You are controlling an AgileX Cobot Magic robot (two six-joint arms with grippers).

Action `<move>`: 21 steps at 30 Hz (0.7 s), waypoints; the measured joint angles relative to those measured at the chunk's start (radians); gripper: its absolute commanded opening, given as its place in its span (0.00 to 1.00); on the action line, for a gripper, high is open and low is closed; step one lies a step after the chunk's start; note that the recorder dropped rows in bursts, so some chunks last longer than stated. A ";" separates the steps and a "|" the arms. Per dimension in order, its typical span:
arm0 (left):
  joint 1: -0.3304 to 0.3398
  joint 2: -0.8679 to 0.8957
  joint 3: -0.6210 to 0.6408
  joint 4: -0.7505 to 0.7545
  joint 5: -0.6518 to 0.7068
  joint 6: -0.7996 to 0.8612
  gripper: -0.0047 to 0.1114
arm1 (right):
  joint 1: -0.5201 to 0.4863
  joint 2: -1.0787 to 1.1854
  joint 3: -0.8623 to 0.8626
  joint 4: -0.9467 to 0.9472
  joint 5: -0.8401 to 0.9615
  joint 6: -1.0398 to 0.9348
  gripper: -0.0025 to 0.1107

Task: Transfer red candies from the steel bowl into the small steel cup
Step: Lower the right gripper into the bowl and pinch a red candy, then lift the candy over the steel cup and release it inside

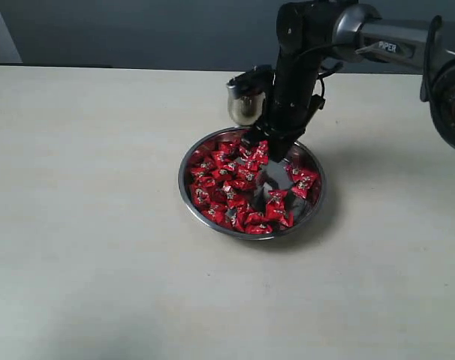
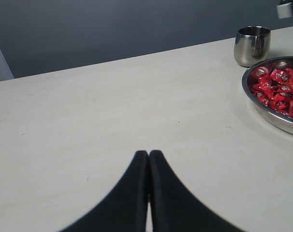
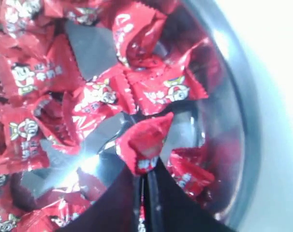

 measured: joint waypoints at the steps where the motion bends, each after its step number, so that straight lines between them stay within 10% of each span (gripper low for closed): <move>1: 0.000 0.000 0.000 0.000 0.000 0.000 0.04 | 0.000 -0.009 0.000 -0.006 -0.012 0.000 0.02; 21: 0.000 0.000 0.000 0.000 0.000 0.000 0.04 | 0.000 -0.064 0.000 -0.099 -0.638 -0.020 0.02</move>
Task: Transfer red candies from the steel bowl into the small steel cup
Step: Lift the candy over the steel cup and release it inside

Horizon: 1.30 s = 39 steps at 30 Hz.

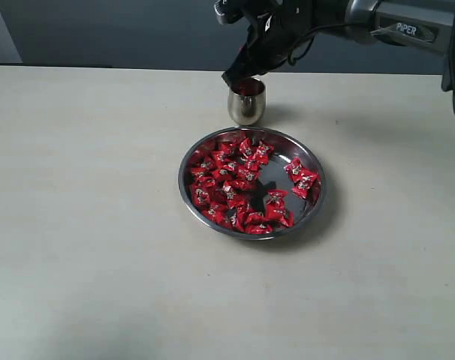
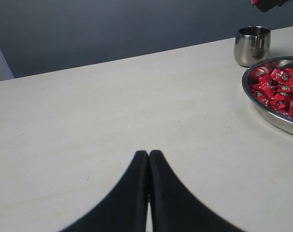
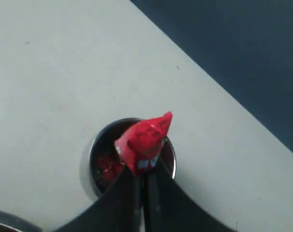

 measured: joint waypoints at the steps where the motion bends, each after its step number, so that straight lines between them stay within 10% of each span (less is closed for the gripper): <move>1: 0.000 0.000 0.000 0.000 0.000 0.000 0.04 | -0.002 0.000 0.000 0.000 -0.016 0.000 0.02; 28: 0.000 0.000 0.000 0.000 0.000 0.000 0.04 | -0.043 0.078 -0.054 0.221 -0.039 -0.131 0.02; 39: 0.000 0.000 0.000 0.000 0.000 0.000 0.04 | -0.043 0.078 -0.054 0.232 -0.004 -0.136 0.21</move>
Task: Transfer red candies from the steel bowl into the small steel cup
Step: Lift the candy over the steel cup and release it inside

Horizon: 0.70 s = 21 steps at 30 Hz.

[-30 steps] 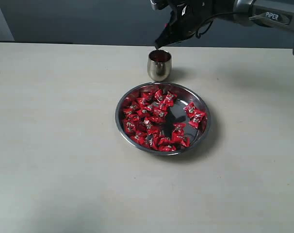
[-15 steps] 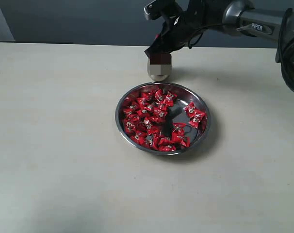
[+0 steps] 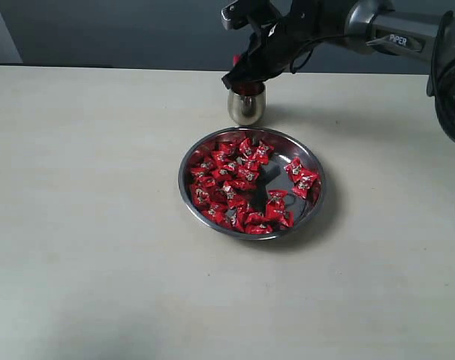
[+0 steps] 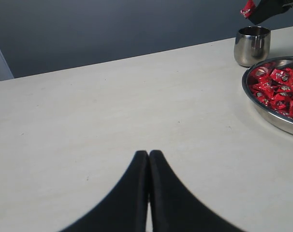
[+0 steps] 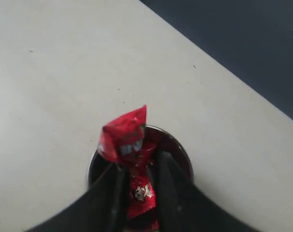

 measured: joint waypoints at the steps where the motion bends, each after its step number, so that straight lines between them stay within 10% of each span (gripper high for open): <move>1: 0.000 0.000 0.000 0.000 0.000 0.000 0.04 | 0.000 0.000 0.000 0.000 0.006 0.000 0.23; 5: 0.000 0.000 0.000 0.000 0.000 0.000 0.04 | 0.000 0.000 -0.011 0.000 0.038 -0.002 0.39; 21: 0.000 0.000 0.000 0.000 0.000 0.000 0.04 | 0.000 0.000 -0.011 0.002 0.010 0.000 0.38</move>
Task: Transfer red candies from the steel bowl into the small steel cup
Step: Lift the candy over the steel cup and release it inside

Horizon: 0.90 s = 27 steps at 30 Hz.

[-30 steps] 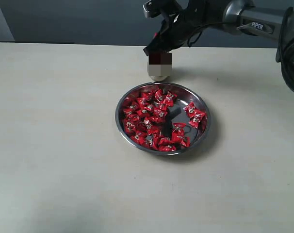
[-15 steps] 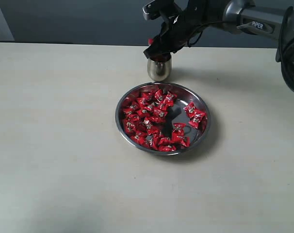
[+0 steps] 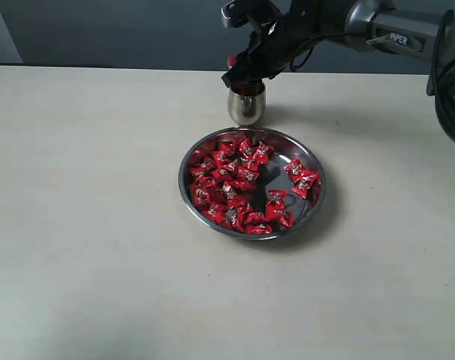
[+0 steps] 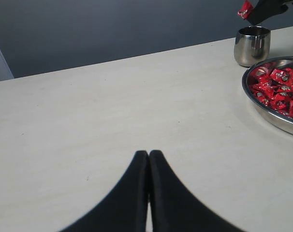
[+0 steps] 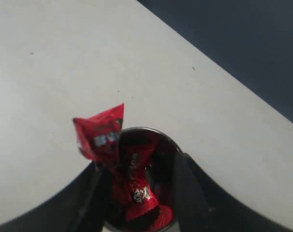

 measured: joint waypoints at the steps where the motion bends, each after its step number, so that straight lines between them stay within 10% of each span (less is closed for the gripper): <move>1: 0.000 0.000 0.000 0.000 0.000 0.000 0.04 | 0.000 0.000 0.000 0.000 -0.002 0.000 0.38; 27: 0.000 0.000 0.000 0.000 0.000 0.000 0.04 | -0.029 -0.009 0.000 0.046 0.133 0.029 0.38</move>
